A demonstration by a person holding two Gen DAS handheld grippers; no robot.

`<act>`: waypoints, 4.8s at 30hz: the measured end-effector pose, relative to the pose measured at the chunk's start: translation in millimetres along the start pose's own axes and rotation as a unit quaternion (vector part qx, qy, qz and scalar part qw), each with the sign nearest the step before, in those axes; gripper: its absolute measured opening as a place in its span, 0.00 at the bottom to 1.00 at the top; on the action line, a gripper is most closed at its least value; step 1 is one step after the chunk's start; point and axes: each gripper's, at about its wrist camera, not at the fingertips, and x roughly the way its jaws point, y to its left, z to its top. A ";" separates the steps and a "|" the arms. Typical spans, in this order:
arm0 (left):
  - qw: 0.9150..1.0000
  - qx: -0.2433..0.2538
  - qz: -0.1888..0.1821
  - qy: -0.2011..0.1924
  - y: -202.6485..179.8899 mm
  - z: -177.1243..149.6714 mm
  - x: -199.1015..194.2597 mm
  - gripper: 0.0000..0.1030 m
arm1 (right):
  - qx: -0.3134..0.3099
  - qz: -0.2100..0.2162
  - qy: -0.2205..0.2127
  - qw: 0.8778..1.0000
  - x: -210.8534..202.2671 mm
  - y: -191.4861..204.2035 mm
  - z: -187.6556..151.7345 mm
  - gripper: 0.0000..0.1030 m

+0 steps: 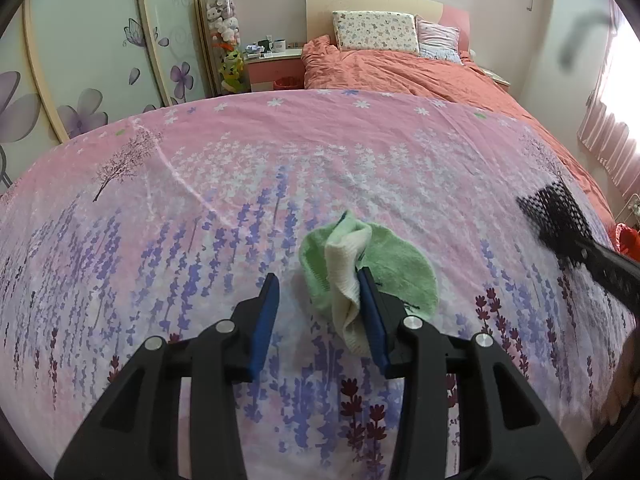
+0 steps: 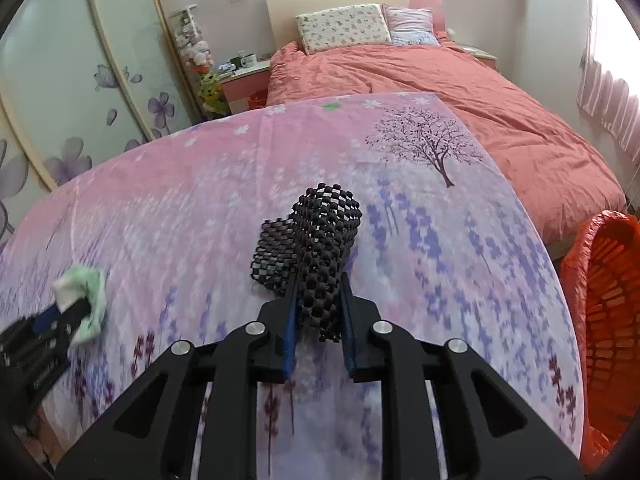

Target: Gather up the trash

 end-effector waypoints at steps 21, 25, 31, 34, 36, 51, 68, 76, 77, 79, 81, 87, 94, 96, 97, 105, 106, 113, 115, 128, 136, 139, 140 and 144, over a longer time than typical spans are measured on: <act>1.000 -0.009 0.001 0.002 -0.6 -0.9 1.3 0.45 | -0.006 -0.015 0.003 1.000 -33.0 -8.8 -40.7 0.17; 1.000 -0.019 -0.005 0.004 3.3 -1.1 1.9 0.48 | -0.004 -0.013 0.003 1.000 -32.7 -10.2 -42.0 0.17; 1.000 -0.020 -0.006 0.004 7.1 -2.1 1.8 0.48 | -0.001 -0.009 0.004 1.000 -31.5 -14.3 -42.0 0.18; 1.000 -0.021 -0.007 0.004 8.2 -2.2 1.8 0.48 | -0.001 -0.009 0.004 1.000 -31.5 -14.1 -41.9 0.18; 1.000 -0.021 -0.007 0.004 8.4 -2.2 1.8 0.48 | -0.001 -0.009 0.004 1.000 -31.6 -13.8 -41.9 0.18; 0.999 0.001 -0.046 -0.015 1.6 -5.3 -12.3 0.10 | 0.016 0.022 -0.031 0.999 -55.2 -23.2 -45.5 0.11; 0.994 0.036 -0.072 -0.080 -43.3 -6.3 -104.8 0.09 | 0.035 0.032 -0.099 0.994 -142.3 -53.2 -48.0 0.11; 0.985 0.068 -0.116 -0.104 -104.0 -7.5 -148.6 0.09 | 0.053 0.013 -0.135 0.989 -175.6 -81.0 -53.6 0.11; 0.984 0.072 -0.122 -0.106 -110.6 -6.4 -151.3 0.09 | 0.057 0.008 -0.139 0.989 -179.9 -86.4 -54.2 0.11; 0.980 0.085 -0.139 -0.111 -130.8 -6.9 -160.3 0.09 | 0.064 0.001 -0.147 0.987 -186.2 -95.5 -56.4 0.11; 0.976 0.096 -0.156 -0.116 -149.7 -6.6 -167.2 0.09 | 0.074 -0.009 -0.155 0.985 -193.2 -110.1 -58.1 0.11; 0.962 0.129 -0.212 -0.119 -210.1 -6.4 -177.4 0.09 | 0.110 -0.039 -0.172 0.978 -205.3 -157.7 -63.2 0.11; 0.942 0.170 -0.270 -0.103 -292.5 -14.2 -167.1 0.09 | 0.161 -0.059 -0.172 0.970 -196.4 -212.3 -63.9 0.11; 0.939 0.177 -0.280 -0.093 -312.5 -14.8 -158.4 0.09 | 0.174 -0.059 -0.168 0.968 -189.8 -226.1 -61.8 0.11; 0.937 0.180 -0.287 -0.085 -326.0 -15.6 -151.0 0.10 | 0.179 -0.058 -0.166 0.968 -186.1 -232.3 -60.9 0.11; 0.942 0.199 -0.264 -0.059 -374.5 -19.0 -102.6 0.48 | 0.213 -0.066 -0.141 0.965 -155.2 -267.6 -65.5 0.43; 0.944 0.197 -0.258 -0.056 -373.0 -18.7 -98.2 0.51 | 0.213 -0.069 -0.140 0.964 -154.6 -268.1 -68.3 0.49; 0.956 0.181 -0.221 -0.070 -326.5 -25.1 -99.1 0.66 | 0.201 -0.100 -0.153 0.962 -172.7 -248.5 -83.4 0.79; 0.959 0.172 -0.208 -0.083 -305.3 -28.2 -109.6 0.74 | 0.191 -0.112 -0.163 0.961 -181.9 -243.1 -83.2 0.89; 0.977 0.101 -0.094 -0.160 -176.9 -68.6 -191.2 0.96 | 0.105 -0.226 -0.220 0.943 -255.7 -151.6 -106.6 0.98; 0.978 0.055 -0.056 -0.192 -119.5 -113.9 -234.6 0.96 | 0.056 -0.276 -0.248 0.927 -276.3 -97.3 -141.0 0.98; 0.979 0.039 -0.027 -0.200 -103.6 -135.9 -245.2 0.96 | 0.063 -0.265 -0.256 0.927 -281.7 -86.3 -150.9 0.98; 0.979 0.037 -0.023 -0.200 -100.8 -141.1 -246.2 0.96 | 0.066 -0.261 -0.257 0.928 -281.6 -85.1 -152.5 0.98; 0.981 0.023 -0.020 -0.192 -88.6 -157.2 -249.0 0.96 | 0.066 -0.260 -0.255 0.929 -279.6 -73.5 -158.5 0.98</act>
